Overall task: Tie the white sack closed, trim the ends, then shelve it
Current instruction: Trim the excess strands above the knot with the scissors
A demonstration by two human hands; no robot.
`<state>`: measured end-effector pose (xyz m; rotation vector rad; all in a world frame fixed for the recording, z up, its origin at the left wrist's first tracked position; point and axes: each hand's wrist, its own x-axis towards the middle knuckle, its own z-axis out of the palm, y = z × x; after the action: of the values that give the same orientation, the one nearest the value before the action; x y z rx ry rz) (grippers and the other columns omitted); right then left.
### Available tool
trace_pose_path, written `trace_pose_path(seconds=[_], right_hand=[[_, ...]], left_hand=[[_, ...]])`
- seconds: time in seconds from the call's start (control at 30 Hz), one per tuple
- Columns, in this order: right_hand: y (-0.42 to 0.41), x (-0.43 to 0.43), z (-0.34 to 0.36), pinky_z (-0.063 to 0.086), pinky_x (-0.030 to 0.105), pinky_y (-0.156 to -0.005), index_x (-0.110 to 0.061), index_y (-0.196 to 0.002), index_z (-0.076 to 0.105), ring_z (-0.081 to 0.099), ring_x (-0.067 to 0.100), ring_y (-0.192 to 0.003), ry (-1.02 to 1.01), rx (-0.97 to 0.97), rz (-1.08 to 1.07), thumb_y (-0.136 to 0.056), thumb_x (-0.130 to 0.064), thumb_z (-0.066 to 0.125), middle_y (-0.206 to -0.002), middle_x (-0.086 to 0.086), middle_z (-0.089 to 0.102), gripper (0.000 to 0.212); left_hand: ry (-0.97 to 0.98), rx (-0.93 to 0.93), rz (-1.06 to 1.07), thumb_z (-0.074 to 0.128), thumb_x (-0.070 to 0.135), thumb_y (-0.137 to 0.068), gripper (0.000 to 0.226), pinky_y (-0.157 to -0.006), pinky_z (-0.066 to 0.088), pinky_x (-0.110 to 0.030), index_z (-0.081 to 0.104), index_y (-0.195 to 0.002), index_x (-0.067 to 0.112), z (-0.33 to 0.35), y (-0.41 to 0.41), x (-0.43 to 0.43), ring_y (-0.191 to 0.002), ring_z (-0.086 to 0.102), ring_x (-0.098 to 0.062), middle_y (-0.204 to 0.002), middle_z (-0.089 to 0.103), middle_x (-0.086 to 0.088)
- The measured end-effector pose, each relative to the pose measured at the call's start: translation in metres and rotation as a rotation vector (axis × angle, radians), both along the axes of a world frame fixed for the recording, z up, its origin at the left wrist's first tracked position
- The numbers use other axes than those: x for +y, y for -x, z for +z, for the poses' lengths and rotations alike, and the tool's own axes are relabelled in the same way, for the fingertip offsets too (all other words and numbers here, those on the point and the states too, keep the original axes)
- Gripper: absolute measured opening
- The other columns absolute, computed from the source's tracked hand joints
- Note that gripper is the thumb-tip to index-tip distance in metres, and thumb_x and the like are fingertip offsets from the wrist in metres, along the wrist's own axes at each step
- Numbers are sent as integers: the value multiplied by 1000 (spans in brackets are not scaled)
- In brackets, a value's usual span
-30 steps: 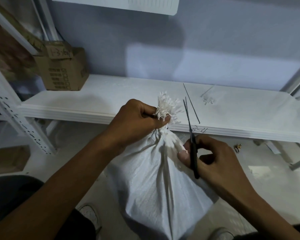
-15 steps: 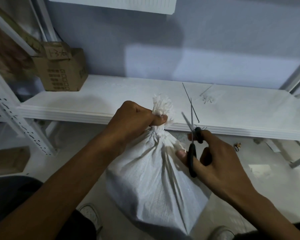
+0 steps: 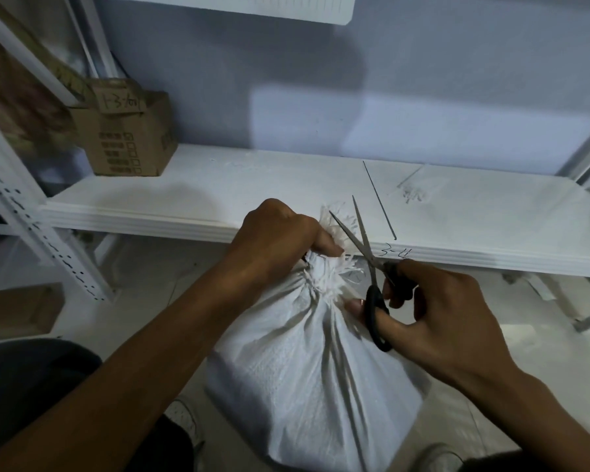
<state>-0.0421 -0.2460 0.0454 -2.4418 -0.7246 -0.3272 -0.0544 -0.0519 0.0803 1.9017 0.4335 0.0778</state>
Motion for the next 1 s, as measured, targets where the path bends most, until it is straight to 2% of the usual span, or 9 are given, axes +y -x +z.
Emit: trace_pose_path(seconds=[0.1,0.17,0.33,0.43,0.57,0.63,0.77,0.87,1.0], right_hand=[[0,0,-1,30,17,-43,-28,-57,49,53,9,-50,-39,31,31,-64,-72,63,-50,-9,51,47],[0,1,-1,34,19,-43,-26,-55,51,52,12,-47,-53,27,32,-66,-70,64,-50,-7,54,47],[0,2,3,29,12,-43,-21,-49,53,50,9,-44,-123,83,40,-69,-66,67,-48,-7,55,51],[0,3,5,29,16,-42,-14,-46,54,44,11,-38,-141,132,89,-69,-61,72,-44,0,53,55],[-2,1,9,45,39,-48,-8,-51,59,62,30,-49,-267,212,77,-67,-64,67,-48,9,60,58],[-2,-2,12,45,37,-48,-9,-51,62,61,30,-49,-263,248,54,-64,-69,63,-49,9,62,61],[0,-6,16,35,14,-42,-13,-51,60,49,7,-37,-115,282,90,-62,-73,61,-43,-7,58,60],[1,-4,13,37,22,-42,-12,-50,59,45,10,-36,-38,239,145,-67,-69,65,-43,-4,57,59],[0,-3,15,41,35,-50,-8,-51,58,58,28,-50,-150,243,88,-65,-69,62,-51,10,62,62]], left_hand=[[-28,-29,21,84,17,-57,7,-58,38,-24,77,-55,15,-2,0,0,-43,49,-5,-35,55,11],[-35,-24,30,84,18,-55,7,-57,40,-22,77,-55,15,-3,-1,0,-49,53,-7,-40,58,12],[-139,-24,18,84,21,-55,19,-68,54,-29,81,-70,9,-5,-2,-3,-77,69,-15,-78,77,-4],[-253,-28,-25,81,23,-62,18,-67,51,-20,81,-74,8,-7,-3,-4,-77,68,-12,-81,77,-4],[-332,-27,-89,76,34,-63,28,-72,49,-16,83,-77,11,-9,-4,-3,-82,68,-10,-89,78,-2],[-333,-23,-90,69,41,-54,39,-72,50,-16,83,-78,13,-7,-2,-3,-83,68,-10,-89,78,-1],[-320,-32,-68,64,41,-47,43,-76,54,-23,82,-74,13,-5,-1,-2,-85,69,-13,-88,78,-2],[-382,-29,-70,79,27,-64,18,-84,55,-32,83,-75,12,-6,-3,-4,-88,69,-19,-92,77,-7],[-452,-42,-97,77,24,-71,12,-83,50,-26,83,-77,15,-9,-4,-2,-92,67,-20,-95,76,-6]])
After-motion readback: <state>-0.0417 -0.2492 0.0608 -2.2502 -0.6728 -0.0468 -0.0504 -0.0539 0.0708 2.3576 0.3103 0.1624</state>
